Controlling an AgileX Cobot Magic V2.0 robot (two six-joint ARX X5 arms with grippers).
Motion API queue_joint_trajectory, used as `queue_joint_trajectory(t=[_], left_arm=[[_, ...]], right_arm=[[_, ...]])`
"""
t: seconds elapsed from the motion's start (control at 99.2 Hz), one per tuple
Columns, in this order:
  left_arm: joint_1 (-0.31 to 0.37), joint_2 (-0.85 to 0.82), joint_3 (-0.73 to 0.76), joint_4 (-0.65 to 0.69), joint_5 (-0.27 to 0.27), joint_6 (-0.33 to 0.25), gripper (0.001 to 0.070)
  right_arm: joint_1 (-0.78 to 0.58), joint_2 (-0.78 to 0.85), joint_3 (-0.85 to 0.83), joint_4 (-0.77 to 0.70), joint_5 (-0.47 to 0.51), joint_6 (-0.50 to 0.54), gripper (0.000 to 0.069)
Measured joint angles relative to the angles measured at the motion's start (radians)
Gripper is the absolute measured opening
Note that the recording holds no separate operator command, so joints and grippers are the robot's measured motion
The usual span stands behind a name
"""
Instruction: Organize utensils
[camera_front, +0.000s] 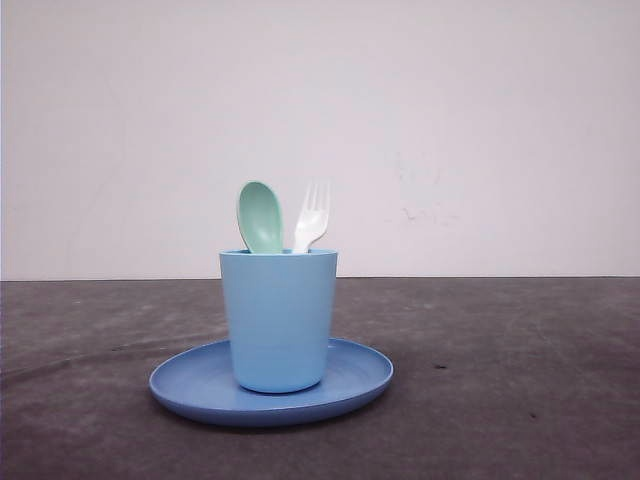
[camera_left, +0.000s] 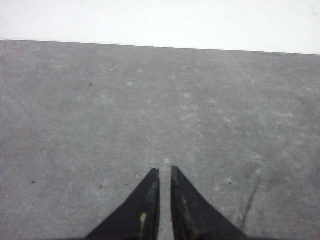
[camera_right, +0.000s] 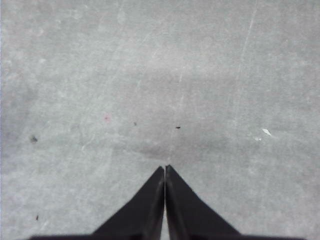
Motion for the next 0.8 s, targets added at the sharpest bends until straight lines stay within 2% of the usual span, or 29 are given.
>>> queue_joint_trajectory(t=[0.262, 0.564, 0.796], left_arm=[[0.000, 0.000, 0.000, 0.000, 0.000, 0.000, 0.0014], [0.000, 0.000, 0.000, 0.000, 0.000, 0.000, 0.0014], [0.000, 0.000, 0.000, 0.000, 0.000, 0.000, 0.0014]], right_arm=[[-0.011, -0.059, -0.024, 0.034, 0.029, -0.032, 0.0001], [-0.039, -0.436, -0.398, 0.381, 0.019, -0.052, 0.0001], [-0.065, -0.706, -0.583, 0.411, 0.000, -0.053, 0.0001]])
